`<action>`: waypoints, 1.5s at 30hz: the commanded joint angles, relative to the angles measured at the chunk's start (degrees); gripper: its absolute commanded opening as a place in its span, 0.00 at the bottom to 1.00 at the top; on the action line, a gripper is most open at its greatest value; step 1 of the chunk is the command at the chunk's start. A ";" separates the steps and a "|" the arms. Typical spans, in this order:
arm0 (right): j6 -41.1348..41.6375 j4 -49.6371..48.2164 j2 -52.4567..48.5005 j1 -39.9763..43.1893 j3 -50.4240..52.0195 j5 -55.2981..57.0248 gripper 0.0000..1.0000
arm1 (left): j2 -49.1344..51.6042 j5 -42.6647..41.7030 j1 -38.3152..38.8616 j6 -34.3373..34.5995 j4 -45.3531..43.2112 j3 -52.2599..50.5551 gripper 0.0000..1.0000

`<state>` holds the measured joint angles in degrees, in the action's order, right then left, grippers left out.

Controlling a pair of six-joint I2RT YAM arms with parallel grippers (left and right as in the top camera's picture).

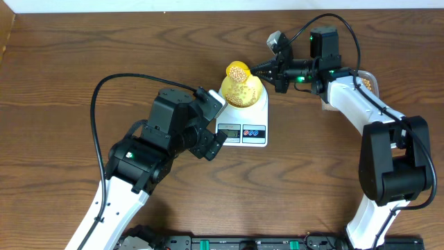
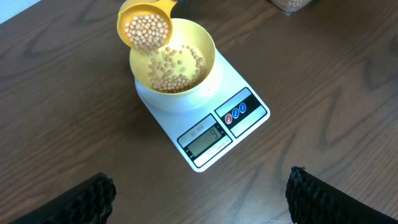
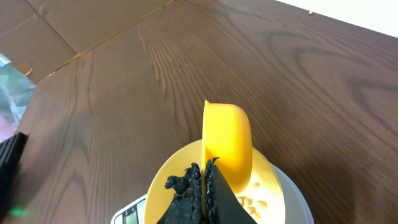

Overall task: Scoop item into bowl and weigh 50g on scale
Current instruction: 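Tilt the yellow scoop with the right gripper to pour chickpeas into bowl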

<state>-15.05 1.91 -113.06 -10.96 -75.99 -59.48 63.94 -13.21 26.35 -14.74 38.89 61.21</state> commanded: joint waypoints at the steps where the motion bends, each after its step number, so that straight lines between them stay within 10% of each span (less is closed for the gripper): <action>1: -1.77 0.13 -0.46 -0.28 0.15 -0.39 0.01 | -0.61 0.17 -0.31 0.90 -0.15 0.24 0.90; 45: -11.93 2.16 -0.46 -0.35 0.15 2.19 0.01 | -0.61 0.17 -0.31 0.90 -0.15 0.24 0.90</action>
<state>-25.32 4.01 -113.06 -10.96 -75.99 -56.93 63.94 -13.21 26.35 -14.74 38.89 61.21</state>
